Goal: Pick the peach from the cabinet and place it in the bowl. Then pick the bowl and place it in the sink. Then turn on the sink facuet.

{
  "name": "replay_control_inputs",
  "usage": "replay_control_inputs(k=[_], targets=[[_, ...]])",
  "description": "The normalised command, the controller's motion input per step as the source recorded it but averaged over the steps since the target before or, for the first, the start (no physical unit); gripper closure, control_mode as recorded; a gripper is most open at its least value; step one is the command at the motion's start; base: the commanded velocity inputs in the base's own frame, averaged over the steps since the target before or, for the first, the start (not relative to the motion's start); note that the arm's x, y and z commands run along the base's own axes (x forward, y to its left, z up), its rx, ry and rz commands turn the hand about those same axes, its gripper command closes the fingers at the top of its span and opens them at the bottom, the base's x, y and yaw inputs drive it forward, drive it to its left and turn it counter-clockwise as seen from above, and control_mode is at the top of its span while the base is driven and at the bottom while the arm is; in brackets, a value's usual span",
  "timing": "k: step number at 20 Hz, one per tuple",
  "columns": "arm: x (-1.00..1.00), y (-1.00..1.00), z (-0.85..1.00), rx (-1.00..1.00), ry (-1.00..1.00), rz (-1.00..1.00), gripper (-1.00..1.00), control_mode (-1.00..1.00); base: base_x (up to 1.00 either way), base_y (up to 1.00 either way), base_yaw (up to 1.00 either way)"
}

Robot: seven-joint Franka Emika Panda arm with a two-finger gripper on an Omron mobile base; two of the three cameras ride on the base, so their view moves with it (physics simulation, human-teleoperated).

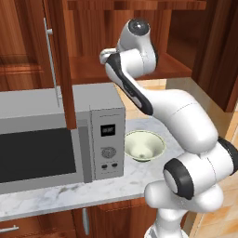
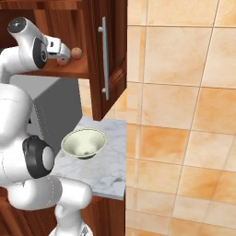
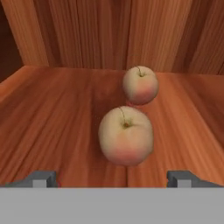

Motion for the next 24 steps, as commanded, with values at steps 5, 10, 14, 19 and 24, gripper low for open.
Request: replay_control_inputs(k=[5, 10, 14, 19, 24], targets=[[0.56, 0.09, -0.25, 0.0, 0.01, 0.0, -1.0, -1.0, 0.0, 0.0, 0.0], [0.26, 0.0, -0.2, 0.0, 0.0, 0.0, -1.0, -1.0, 0.0, 0.0, 0.0], [0.02, 0.0, -0.22, 0.0, 0.0, 0.0, -1.0, -1.0, 0.0, 0.0, 0.0], [0.0, 0.0, -0.38, 0.0, 0.0, 0.0, -1.0, -1.0, 0.0, 0.0, 0.0], [0.03, -0.05, -0.2, 0.0, 0.0, 0.0, -1.0, -1.0, 0.0, 0.0, 0.0]])
